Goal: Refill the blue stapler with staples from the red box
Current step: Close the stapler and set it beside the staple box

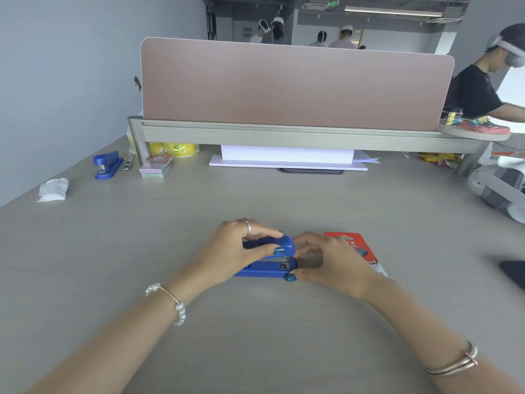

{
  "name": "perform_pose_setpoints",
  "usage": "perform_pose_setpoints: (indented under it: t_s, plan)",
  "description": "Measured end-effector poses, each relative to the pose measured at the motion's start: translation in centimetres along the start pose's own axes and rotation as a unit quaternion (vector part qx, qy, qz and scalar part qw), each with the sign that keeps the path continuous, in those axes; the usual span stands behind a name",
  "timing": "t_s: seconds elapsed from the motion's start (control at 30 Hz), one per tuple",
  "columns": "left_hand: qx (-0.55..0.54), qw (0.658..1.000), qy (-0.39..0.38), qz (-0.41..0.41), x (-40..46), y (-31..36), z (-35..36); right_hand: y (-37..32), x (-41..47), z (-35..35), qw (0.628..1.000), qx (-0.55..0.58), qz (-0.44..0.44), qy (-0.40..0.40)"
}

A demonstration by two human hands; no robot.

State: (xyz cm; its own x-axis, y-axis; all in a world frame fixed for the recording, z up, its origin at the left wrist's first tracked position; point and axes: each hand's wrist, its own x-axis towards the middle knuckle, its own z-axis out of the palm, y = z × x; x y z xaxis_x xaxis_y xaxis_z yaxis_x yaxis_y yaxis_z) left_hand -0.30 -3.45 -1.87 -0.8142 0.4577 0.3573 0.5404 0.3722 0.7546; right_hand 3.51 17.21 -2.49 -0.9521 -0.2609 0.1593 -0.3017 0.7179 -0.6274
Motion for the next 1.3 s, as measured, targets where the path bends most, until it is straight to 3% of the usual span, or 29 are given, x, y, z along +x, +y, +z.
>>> perform_pose_setpoints:
  t_s: [0.9, 1.13, 1.3]
  plan:
    - [0.075, 0.995, -0.057, 0.033, 0.1, -1.3, 0.4, 0.6, 0.2, 0.2, 1.0, 0.002, -0.012, 0.0]
    - [0.078, 0.996, -0.033, 0.034, -0.5, -1.3, 0.0, 0.1, -0.1, -0.2, 0.999, -0.026, -0.019, -0.012]
    - [0.065, 0.997, -0.034, 0.019, -1.2, -1.3, -0.2, -0.2, 0.0, -2.3, 0.997, -0.044, -0.049, 0.045]
